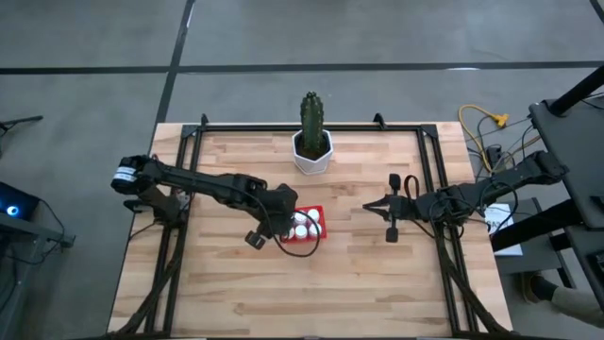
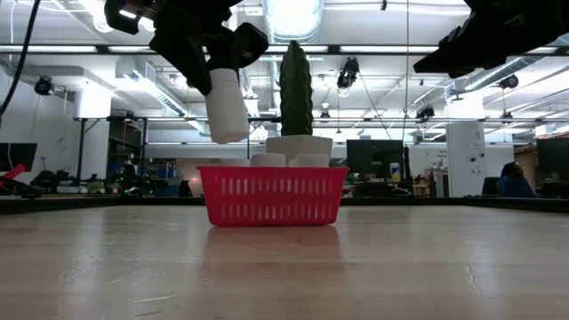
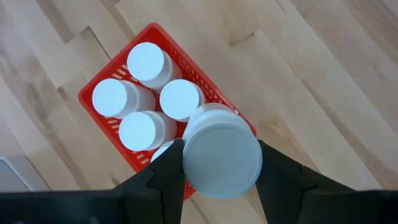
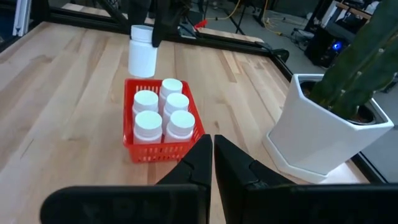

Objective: Pick and place pill bottles into a basket
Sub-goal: Put the white pill bottle into the red bin

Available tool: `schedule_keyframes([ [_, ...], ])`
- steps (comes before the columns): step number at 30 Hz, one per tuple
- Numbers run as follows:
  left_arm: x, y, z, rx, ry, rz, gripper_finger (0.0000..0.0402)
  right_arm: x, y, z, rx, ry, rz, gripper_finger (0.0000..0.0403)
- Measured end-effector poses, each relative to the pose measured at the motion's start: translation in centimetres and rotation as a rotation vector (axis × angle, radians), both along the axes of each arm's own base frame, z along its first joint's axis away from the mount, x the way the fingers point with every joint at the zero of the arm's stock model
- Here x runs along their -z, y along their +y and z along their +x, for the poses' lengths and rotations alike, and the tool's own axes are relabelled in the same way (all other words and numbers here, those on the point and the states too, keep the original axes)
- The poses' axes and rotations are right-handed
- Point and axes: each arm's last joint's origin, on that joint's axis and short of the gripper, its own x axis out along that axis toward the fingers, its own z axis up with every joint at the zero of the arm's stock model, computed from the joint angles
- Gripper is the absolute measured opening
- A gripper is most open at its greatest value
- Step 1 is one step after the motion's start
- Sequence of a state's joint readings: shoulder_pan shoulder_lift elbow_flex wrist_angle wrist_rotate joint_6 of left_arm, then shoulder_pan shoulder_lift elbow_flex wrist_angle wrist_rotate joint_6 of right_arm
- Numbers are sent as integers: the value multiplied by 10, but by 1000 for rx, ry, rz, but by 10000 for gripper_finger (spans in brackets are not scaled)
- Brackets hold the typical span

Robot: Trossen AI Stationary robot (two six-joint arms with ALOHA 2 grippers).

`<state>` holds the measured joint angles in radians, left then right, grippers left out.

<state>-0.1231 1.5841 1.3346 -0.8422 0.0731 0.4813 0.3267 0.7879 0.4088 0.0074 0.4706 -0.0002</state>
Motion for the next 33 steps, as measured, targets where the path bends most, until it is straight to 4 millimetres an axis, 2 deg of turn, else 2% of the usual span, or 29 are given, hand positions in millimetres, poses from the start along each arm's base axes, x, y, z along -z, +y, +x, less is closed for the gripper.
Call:
schedule_keyframes([
  [5,0,5,1,-8,-7,-2,142,0,0,0,1,3,-1,9],
  [23,35,9,19,-3,100,16,142,2,0,0,1,10,-4,9],
  [33,43,10,23,-2,119,7,142,3,0,-1,1,14,-5,8],
])
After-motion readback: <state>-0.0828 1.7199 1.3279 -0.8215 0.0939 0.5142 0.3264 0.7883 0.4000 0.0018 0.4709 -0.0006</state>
